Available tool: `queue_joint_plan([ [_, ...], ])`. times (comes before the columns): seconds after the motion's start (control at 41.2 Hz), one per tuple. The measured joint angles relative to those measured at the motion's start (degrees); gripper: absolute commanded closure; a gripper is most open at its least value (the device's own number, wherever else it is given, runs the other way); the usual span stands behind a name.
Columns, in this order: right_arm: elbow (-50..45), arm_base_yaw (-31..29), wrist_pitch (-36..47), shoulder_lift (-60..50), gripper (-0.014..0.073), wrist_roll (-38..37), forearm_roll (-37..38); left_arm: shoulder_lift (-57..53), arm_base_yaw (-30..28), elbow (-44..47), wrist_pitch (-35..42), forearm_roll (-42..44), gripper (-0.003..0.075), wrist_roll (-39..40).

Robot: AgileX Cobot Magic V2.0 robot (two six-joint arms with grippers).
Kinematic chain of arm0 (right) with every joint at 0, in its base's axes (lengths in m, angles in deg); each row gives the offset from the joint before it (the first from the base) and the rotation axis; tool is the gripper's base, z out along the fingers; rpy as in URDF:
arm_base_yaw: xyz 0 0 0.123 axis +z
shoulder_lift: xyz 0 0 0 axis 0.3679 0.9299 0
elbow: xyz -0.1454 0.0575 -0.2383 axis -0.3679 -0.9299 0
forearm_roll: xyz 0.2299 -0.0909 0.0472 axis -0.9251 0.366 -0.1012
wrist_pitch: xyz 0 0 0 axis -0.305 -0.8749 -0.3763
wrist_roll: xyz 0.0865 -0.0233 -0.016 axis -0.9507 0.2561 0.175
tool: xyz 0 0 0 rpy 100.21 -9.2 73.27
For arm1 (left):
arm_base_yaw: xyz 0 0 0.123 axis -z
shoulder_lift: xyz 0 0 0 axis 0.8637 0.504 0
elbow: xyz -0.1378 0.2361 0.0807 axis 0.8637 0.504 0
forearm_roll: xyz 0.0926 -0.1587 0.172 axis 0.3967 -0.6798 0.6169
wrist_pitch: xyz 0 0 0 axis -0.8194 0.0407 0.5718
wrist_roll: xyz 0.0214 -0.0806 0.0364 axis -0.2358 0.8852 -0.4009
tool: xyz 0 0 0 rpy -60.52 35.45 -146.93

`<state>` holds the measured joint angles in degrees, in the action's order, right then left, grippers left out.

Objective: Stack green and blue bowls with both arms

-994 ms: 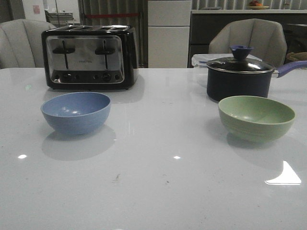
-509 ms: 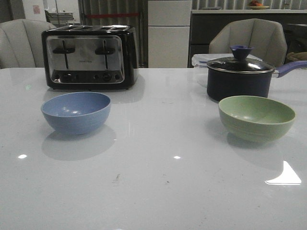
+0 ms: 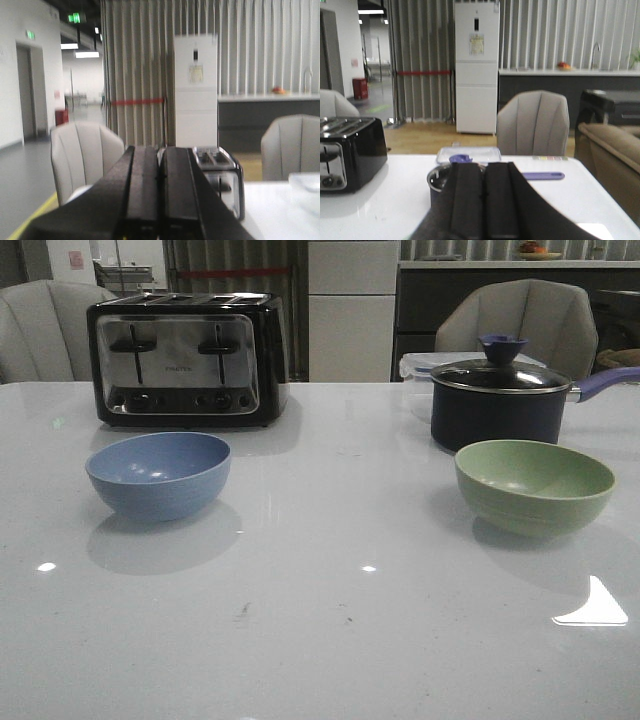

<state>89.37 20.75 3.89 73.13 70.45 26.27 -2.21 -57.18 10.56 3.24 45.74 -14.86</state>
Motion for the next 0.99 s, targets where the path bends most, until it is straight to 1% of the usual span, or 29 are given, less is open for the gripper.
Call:
queue_joint_plan([
  [0.121, 5.0, 0.0, -6.8, 6.5, 0.0538, 0.0, 0.0, 5.9, 0.0, -4.9, -8.0, 0.0, 0.0627, 0.0],
  [0.218, 6.0, 0.0, -11.3, 10.9, 0.0538, 0.0, 0.0, 10.1, 0.0, -5.6, -12.7, 0.0, 0.0627, 0.0],
  [0.315, 6.0, 0.0, -16.0, 15.7, 0.0538, 0.0, 0.0, 13.4, 0.0, -5.3, -15.9, 0.0, 0.0627, 0.0],
  [0.509, 6.0, 0.0, -21.9, 24.1, 0.0538, 0.0, 0.0, 18.2, 0.0, -3.0, -19.1, 0.0, 0.0627, 0.0],
  [0.703, 6.0, 0.0, -24.5, 30.7, 0.0527, 0.0, 0.0, 21.0, 0.0, -1.6, -19.4, 0.0, 0.0617, 0.0],
  [0.752, 6.0, 0.0, -24.9, 32.2, 0.0482, 0.0, 0.0, 21.3, 0.0, -1.5, -19.4, 0.0, 0.0585, 0.0],
  [0.776, 6.0, 0.0, -25.1, 32.7, 0.045, 0.0, 0.0, 21.6, 0.0, -1.5, -19.4, 0.0, 0.0549, 0.0],
  [0.8, 6.0, 0.0, -25.1, 33.3, 0.0396, 0.0, 0.0, 21.8, 0.0, -1.5, -19.4, 0.0, 0.0514, 0.0],
  [0.825, 6.0, 0.0, -25.1, 33.9, 0.0333, 0.0, 0.0, 21.9, 0.0, -1.5, -19.4, 0.0, 0.0446, 0.0],
  [0.849, 6.0, 0.0, -25.1, 34.4, 0.0281, 0.0, 0.0, 22.2, 0.0, -1.5, -19.4, 0.0, 0.0416, 0.0],
  [0.897, 6.0, 0.0, -25.1, 35.4, 0.0171, 0.0, 0.0, 22.5, 0.0, -1.5, -19.4, 0.0, 0.0299, 0.0],
  [0.946, 6.0, 0.0, -24.8, 36.5, 0.0089, 0.0, 0.0, 22.7, 0.0, -1.5, -19.4, 0.0, 0.0232, 0.0],
  [0.994, 6.0, 0.0, -24.2, 37.6, 0.0046, 0.0, 0.0, 23.0, 0.0, -1.5, -19.4, -0.1, 0.0188, 0.0],
])
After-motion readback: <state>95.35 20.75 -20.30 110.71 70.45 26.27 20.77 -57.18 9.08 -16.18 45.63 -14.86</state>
